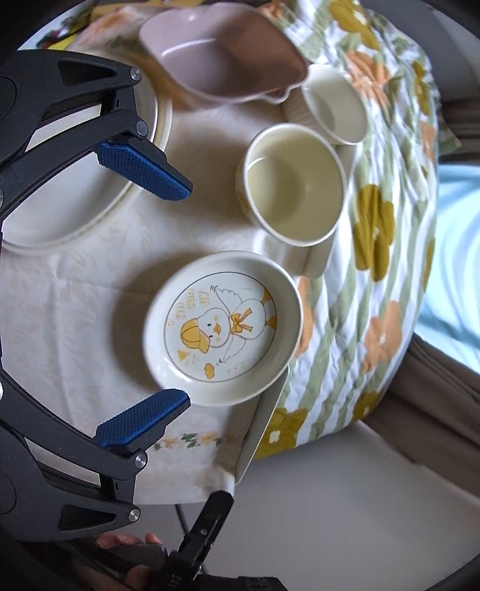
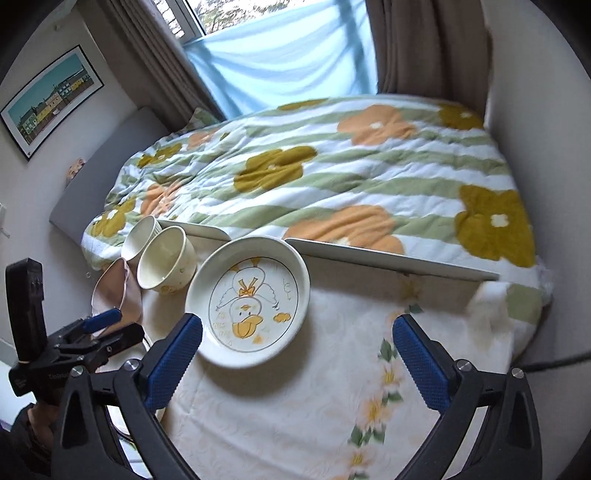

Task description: Organize plates and bowls

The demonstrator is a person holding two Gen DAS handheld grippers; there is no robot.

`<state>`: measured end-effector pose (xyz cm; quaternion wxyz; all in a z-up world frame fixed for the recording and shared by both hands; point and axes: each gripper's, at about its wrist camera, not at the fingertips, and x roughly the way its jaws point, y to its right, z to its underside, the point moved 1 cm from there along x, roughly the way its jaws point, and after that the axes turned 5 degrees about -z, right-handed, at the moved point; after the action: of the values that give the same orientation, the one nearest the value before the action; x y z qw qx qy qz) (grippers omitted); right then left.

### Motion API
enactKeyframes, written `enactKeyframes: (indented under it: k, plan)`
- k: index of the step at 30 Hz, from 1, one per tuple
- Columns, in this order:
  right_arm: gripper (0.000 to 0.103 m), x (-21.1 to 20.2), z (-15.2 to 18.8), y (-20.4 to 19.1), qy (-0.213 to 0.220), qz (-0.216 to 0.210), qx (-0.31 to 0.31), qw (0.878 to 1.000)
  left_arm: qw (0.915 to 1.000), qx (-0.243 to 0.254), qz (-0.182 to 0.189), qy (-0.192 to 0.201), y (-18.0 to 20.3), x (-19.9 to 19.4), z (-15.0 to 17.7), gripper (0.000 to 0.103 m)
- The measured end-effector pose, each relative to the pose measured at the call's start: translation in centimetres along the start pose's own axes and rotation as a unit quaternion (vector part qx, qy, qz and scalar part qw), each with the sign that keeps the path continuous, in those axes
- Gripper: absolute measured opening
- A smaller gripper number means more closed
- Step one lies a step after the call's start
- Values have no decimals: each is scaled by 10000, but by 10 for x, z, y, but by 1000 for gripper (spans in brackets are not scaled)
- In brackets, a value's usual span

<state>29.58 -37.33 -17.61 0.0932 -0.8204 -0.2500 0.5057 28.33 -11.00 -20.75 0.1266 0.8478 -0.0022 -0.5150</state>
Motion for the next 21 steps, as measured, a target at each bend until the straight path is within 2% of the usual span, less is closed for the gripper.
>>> enactKeyframes:
  k: [3, 4, 6, 9, 12, 14, 17, 18, 19, 20, 21]
  plan:
    - [102, 36, -6, 14, -330, -228, -132, 9991, 9994, -258, -79, -207, -2, 27, 0, 92]
    - [100, 47, -8, 16, -431, -336, -176, 9984, 9988, -367, -120, -314, -4, 38, 1, 86]
    - [79, 65, -10, 20, -626, -506, -289, 9963, 9974, -540, -136, -454, -7, 53, 1, 78]
    - [63, 88, -12, 22, -864, -686, -450, 9929, 9961, -662, -188, -556, -9, 70, 2, 70]
    - [52, 103, -14, 21, -1003, -851, -663, 9891, 9954, -675, -270, -623, -7, 84, 3, 62]
    - [45, 112, -15, 20, -1093, -971, -770, 9862, 9948, -731, -254, -656, -8, 90, 4, 52]
    - [34, 121, -16, 19, -1182, -1104, -899, 9827, 9951, -682, -358, -616, -5, 94, 3, 52]
    - [33, 123, -17, 19, -1195, -1125, -932, 9820, 9953, -665, -372, -599, -3, 94, 2, 51]
    - [32, 125, -17, 19, -1202, -1150, -955, 9814, 9953, -651, -396, -589, -3, 95, 2, 46]
    - [27, 126, -17, 19, -1202, -1183, -961, 9810, 9954, -623, -446, -578, -1, 95, 2, 33]
    - [25, 128, -18, 19, -1196, -1173, -962, 9812, 9953, -597, -479, -589, -1, 97, 1, 26]
